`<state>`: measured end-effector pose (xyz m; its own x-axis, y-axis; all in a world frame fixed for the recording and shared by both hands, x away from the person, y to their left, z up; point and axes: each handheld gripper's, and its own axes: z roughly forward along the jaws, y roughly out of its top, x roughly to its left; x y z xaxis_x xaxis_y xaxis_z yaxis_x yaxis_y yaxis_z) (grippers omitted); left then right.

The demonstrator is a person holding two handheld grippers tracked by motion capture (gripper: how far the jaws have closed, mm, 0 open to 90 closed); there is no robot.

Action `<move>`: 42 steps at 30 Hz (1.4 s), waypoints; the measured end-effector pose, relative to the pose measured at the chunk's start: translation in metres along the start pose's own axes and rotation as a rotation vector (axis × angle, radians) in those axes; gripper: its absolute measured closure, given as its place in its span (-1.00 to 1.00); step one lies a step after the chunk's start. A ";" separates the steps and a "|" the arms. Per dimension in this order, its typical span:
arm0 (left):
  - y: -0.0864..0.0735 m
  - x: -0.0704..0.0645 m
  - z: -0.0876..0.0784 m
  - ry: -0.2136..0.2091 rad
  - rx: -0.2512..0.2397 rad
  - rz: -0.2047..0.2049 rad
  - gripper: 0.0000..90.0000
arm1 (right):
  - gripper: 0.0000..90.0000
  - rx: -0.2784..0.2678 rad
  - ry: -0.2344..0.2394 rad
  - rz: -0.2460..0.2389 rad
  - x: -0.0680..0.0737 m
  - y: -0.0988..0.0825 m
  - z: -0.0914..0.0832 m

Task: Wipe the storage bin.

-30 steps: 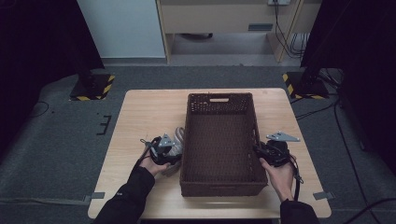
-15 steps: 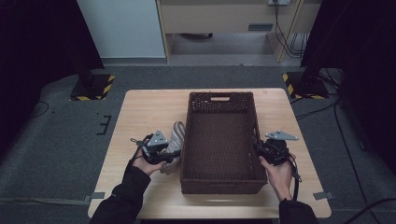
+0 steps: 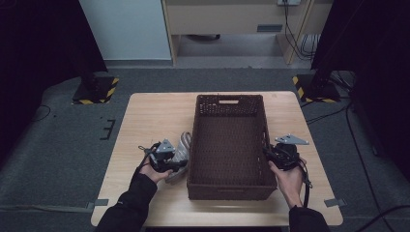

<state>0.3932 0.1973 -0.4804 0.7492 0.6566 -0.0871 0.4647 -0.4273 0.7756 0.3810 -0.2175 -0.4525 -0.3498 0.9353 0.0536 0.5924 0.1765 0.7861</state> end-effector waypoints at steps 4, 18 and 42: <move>0.014 -0.006 -0.020 -0.015 -0.089 -0.002 0.28 | 0.55 0.001 0.001 -0.003 -0.001 0.000 0.000; -0.005 -0.013 0.018 0.005 0.079 0.048 0.28 | 0.56 -0.004 -0.006 0.010 -0.001 0.000 0.001; -0.003 -0.014 0.017 0.001 0.084 0.061 0.28 | 0.12 -0.067 0.033 -0.010 -0.004 -0.001 -0.015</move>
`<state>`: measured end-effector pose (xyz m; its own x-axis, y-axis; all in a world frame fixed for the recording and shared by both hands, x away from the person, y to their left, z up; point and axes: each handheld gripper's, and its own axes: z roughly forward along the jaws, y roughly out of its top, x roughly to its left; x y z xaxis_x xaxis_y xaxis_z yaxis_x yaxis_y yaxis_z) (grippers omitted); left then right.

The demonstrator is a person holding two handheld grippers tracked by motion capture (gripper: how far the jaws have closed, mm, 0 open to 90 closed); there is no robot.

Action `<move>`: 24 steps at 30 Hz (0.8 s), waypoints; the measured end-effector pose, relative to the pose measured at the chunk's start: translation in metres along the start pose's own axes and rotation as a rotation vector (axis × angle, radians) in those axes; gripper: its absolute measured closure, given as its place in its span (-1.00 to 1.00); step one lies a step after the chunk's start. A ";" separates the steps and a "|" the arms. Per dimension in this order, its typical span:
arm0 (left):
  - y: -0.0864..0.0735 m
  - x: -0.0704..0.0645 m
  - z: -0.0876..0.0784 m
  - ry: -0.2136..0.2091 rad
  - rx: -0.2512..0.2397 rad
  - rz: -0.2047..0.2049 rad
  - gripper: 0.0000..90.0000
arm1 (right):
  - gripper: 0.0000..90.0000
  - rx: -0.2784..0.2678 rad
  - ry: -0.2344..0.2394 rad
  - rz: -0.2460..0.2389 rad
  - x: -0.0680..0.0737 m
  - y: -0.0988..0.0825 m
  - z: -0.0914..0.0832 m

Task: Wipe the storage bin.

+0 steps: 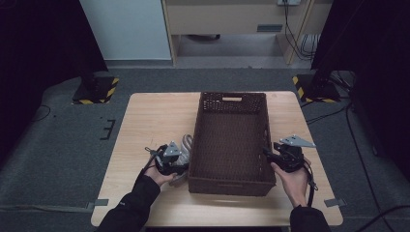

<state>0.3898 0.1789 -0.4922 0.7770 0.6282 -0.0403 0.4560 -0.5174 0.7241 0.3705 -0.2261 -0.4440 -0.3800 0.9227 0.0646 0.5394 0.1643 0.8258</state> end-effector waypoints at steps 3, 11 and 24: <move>-0.002 0.004 -0.009 -0.005 -0.017 -0.029 0.28 | 0.10 -0.008 0.006 0.004 -0.001 -0.001 -0.004; 0.005 -0.004 -0.049 -0.046 -0.154 -0.046 0.28 | 0.23 0.018 0.038 0.016 -0.003 -0.007 -0.012; -0.004 -0.013 -0.020 -0.044 -0.041 -0.006 0.29 | 0.61 0.085 -0.032 0.042 0.011 -0.005 0.000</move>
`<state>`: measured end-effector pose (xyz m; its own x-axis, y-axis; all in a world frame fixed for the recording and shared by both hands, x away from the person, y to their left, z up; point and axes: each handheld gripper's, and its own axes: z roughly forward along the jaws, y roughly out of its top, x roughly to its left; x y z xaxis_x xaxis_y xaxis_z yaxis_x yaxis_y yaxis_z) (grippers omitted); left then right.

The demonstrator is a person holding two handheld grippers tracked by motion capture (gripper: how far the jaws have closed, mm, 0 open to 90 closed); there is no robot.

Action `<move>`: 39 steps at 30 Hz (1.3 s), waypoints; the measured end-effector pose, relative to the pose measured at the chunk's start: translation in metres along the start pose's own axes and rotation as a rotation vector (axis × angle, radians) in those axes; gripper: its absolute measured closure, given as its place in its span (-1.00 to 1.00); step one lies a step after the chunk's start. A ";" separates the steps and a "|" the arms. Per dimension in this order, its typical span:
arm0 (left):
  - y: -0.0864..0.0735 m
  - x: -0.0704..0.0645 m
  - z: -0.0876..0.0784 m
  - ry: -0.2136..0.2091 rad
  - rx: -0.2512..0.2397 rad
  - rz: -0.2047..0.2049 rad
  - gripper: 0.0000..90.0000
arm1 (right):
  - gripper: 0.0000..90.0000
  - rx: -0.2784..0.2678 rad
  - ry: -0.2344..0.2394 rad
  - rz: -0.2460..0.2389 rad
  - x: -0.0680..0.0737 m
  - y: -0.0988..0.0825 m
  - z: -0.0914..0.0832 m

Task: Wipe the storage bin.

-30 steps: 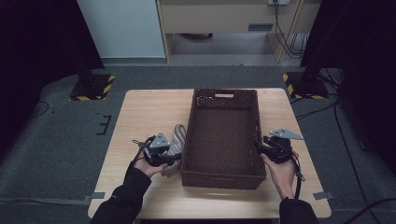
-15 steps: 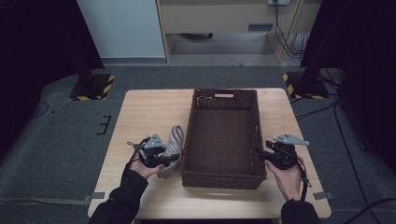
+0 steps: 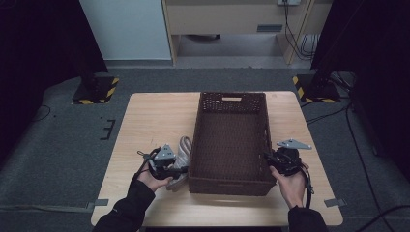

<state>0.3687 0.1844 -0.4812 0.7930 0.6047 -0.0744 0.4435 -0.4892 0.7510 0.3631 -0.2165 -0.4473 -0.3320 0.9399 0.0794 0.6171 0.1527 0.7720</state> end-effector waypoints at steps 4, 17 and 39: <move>-0.004 0.002 0.006 0.016 0.025 -0.002 0.29 | 0.63 -0.006 -0.018 0.017 0.001 0.002 0.002; 0.008 0.008 -0.029 0.005 -0.117 -0.036 0.29 | 0.28 -0.051 0.030 0.006 -0.004 0.006 0.005; -0.013 -0.002 -0.013 0.013 0.004 -0.030 0.29 | 0.47 -0.015 0.052 -0.024 -0.001 -0.003 -0.001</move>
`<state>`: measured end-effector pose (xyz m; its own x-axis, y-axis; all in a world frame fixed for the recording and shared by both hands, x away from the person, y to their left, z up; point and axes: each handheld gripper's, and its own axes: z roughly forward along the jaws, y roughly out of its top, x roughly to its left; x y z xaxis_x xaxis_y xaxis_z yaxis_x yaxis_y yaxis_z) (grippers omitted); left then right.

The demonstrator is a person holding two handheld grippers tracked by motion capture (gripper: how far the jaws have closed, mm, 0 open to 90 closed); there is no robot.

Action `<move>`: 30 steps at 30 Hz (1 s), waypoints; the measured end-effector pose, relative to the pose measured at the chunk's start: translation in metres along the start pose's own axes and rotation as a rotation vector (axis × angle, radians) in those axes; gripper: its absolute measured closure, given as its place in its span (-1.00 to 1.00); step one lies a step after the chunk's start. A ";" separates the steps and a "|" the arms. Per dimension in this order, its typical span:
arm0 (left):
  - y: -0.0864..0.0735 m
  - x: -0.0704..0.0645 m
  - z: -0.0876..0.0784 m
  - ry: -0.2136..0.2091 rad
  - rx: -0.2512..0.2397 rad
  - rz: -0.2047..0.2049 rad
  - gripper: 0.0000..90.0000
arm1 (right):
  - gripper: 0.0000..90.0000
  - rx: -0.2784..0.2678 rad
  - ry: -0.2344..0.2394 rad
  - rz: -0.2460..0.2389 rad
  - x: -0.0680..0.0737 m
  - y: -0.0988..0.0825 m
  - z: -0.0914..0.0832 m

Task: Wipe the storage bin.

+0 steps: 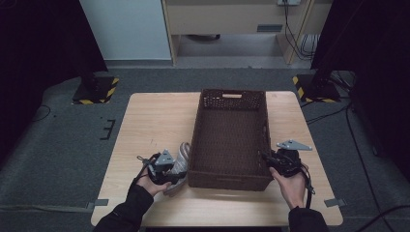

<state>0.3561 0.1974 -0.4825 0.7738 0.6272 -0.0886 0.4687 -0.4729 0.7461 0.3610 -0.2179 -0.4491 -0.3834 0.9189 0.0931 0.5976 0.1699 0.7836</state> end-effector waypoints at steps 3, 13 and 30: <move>0.005 -0.003 -0.017 -0.016 -0.080 -0.008 0.29 | 0.44 -0.006 0.008 -0.005 -0.001 -0.001 0.000; -0.001 -0.018 -0.015 -0.027 -0.058 0.017 0.29 | 0.41 -0.002 0.009 -0.016 -0.001 -0.001 0.000; 0.001 -0.022 -0.041 -0.012 -0.177 -0.062 0.30 | 0.42 0.000 0.010 -0.007 -0.002 -0.002 0.000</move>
<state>0.3223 0.2083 -0.4529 0.7512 0.6440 -0.1448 0.4343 -0.3170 0.8431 0.3608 -0.2198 -0.4512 -0.3944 0.9142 0.0937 0.5951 0.1764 0.7841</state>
